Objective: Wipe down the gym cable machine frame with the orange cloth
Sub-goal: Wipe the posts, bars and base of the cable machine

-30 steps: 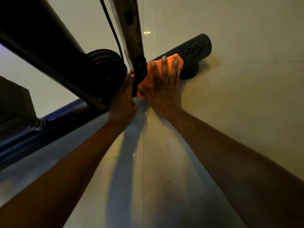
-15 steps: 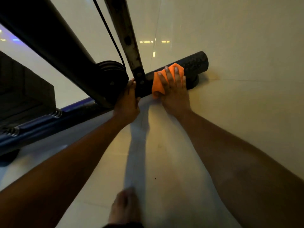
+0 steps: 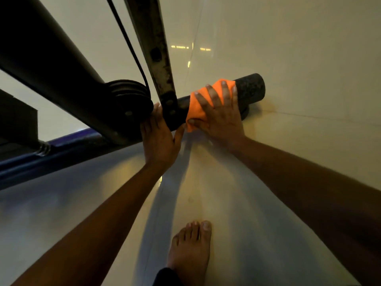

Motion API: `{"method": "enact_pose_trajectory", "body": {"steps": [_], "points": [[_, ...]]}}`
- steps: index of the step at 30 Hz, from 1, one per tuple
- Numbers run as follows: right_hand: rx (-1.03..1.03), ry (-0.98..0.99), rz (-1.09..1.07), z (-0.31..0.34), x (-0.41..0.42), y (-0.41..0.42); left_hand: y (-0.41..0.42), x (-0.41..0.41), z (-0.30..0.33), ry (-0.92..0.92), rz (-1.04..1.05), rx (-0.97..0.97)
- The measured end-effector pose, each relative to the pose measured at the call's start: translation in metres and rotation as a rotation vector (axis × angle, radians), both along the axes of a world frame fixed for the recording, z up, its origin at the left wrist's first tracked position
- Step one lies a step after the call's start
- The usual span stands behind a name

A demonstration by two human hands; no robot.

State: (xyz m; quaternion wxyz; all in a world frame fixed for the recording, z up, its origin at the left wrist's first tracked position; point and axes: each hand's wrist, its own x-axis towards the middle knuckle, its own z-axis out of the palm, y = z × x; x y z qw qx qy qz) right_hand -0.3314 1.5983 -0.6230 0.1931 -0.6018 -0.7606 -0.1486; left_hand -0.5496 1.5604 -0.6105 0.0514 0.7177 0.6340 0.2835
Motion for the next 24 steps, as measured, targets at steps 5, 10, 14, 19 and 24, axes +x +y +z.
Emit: {"method": "enact_pose_trajectory", "body": {"steps": [5,10,14,19,24], "points": [[0.002,-0.119,0.172,0.005,0.042,0.005,0.005,0.006,-0.008,0.028,0.025,0.055],[0.021,0.082,-0.053,-0.004,-0.008,-0.005,0.002,0.008,-0.01,0.06,0.046,0.076],[0.027,-0.039,0.13,0.006,0.021,0.002,0.002,0.011,-0.01,0.046,0.055,0.052],[0.023,0.043,-0.033,0.0,0.023,-0.008,0.002,0.016,-0.004,0.009,0.072,0.034],[-0.047,-0.014,0.144,0.008,0.008,-0.003,-0.005,0.019,-0.002,0.026,0.087,0.026]]}}
